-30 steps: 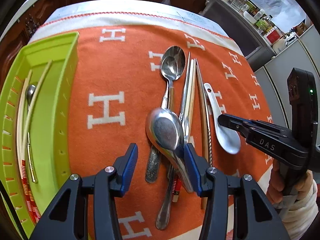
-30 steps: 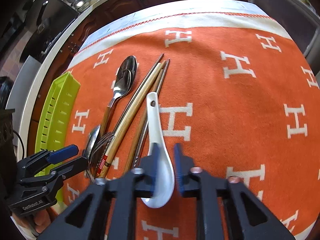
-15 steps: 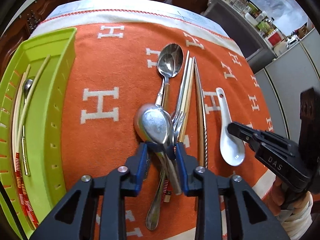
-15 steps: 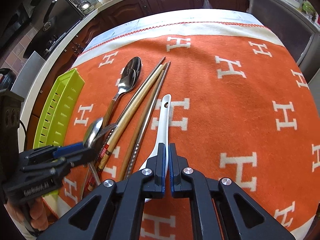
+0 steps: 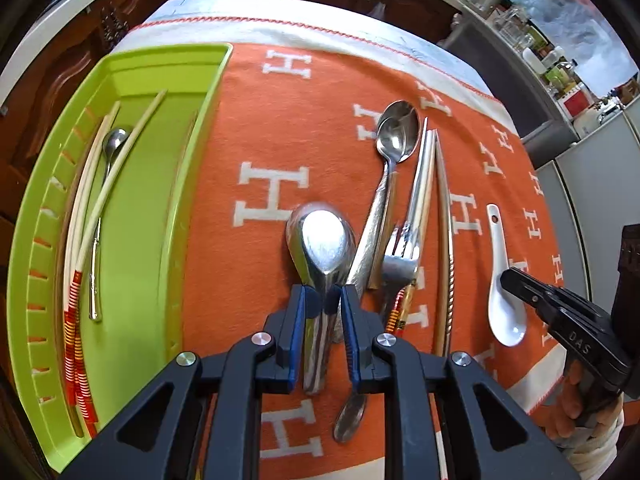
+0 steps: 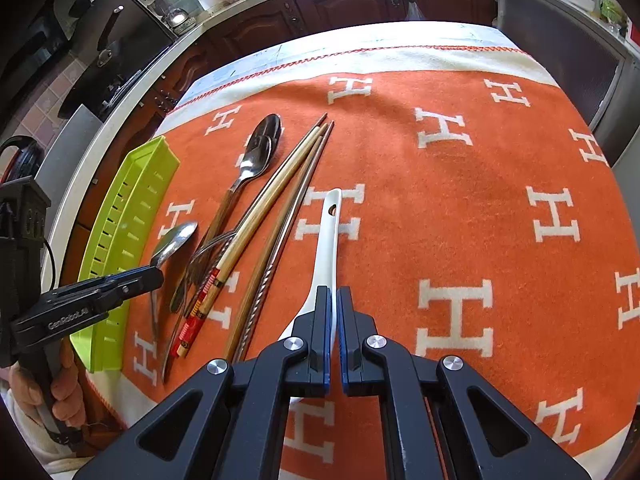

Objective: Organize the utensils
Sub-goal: 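Carry both spoons into the green tray and open both tools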

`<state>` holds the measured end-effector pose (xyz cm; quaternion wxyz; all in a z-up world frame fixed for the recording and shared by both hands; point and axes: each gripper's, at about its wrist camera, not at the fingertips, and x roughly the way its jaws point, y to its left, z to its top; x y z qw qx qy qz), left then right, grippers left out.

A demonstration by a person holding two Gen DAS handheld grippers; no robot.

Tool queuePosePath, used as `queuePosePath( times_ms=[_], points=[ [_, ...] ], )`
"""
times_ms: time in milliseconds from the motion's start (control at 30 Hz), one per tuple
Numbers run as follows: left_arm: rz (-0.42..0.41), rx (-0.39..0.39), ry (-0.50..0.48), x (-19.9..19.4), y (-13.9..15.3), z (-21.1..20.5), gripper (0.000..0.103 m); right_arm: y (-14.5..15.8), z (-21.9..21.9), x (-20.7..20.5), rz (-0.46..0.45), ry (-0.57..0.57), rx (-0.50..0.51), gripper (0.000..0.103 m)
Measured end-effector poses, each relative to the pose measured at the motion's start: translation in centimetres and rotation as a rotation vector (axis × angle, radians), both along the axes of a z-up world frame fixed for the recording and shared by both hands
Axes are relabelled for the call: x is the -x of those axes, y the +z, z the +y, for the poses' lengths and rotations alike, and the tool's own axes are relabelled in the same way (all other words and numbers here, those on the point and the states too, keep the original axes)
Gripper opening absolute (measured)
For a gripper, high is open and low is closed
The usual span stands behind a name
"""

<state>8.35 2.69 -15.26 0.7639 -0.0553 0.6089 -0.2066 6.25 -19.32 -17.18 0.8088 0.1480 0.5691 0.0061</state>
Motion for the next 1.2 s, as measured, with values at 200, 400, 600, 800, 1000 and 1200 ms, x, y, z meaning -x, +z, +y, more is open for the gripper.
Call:
queuePosePath(
  times_ms=[200,400,600,800,1000,1200],
  points=[
    [0.011,-0.043,0.015,-0.1,-1.0,-1.0,0.020,0.0,0.5,0.2,0.006,0.018,-0.011,0.003],
    [0.018,0.005,0.019,-0.4,-1.4,-0.5,0.014,0.3,0.4,0.5,0.003,0.017,-0.013,0.003],
    [-0.034,0.029,0.032,0.5,0.1,0.6,0.013,1.6,0.1,0.7,-0.020,0.013,-0.011,0.003],
    [-0.130,0.033,0.015,1.4,3.7,1.0,0.013,3.2,0.8,1.0,-0.043,0.030,-0.005,0.003],
    [-0.220,0.002,0.019,2.4,7.5,2.7,0.013,5.2,3.2,0.1,-0.064,0.083,-0.017,0.003],
    [-0.323,-0.125,0.042,2.5,10.3,5.6,0.013,8.3,8.2,-3.3,-0.089,0.172,-0.043,0.003]
  ],
)
